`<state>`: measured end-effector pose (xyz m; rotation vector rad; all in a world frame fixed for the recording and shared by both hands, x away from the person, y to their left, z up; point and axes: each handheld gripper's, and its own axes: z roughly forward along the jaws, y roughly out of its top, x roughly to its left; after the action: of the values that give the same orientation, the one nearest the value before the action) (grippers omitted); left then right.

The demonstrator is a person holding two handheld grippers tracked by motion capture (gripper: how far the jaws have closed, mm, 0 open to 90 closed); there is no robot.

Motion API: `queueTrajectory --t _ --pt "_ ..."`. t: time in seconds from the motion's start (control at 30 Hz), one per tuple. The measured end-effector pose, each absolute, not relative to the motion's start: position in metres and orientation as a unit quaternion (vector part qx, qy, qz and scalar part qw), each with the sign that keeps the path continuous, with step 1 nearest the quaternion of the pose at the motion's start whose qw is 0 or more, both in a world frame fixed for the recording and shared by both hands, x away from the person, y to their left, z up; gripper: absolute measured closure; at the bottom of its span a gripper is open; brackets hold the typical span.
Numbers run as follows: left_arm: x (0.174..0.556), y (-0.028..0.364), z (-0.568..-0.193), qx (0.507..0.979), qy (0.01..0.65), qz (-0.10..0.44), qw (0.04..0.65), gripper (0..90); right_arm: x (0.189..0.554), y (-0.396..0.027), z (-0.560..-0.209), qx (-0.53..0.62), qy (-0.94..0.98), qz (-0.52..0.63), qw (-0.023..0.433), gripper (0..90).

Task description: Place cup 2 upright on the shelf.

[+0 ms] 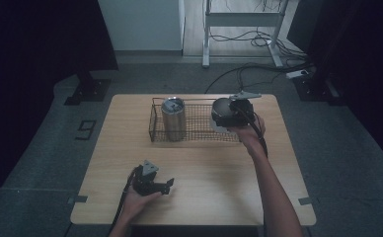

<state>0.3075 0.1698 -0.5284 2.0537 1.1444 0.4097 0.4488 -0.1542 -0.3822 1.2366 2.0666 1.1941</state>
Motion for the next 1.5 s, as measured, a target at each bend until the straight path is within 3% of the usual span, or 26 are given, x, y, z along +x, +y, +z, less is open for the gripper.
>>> queueTrajectory --t 1.5 --pt "0.308 0.171 -0.530 0.801 0.446 0.156 0.368 8.6 0.514 -0.141 -0.394 0.472 0.752 0.405 0.217 6.6"
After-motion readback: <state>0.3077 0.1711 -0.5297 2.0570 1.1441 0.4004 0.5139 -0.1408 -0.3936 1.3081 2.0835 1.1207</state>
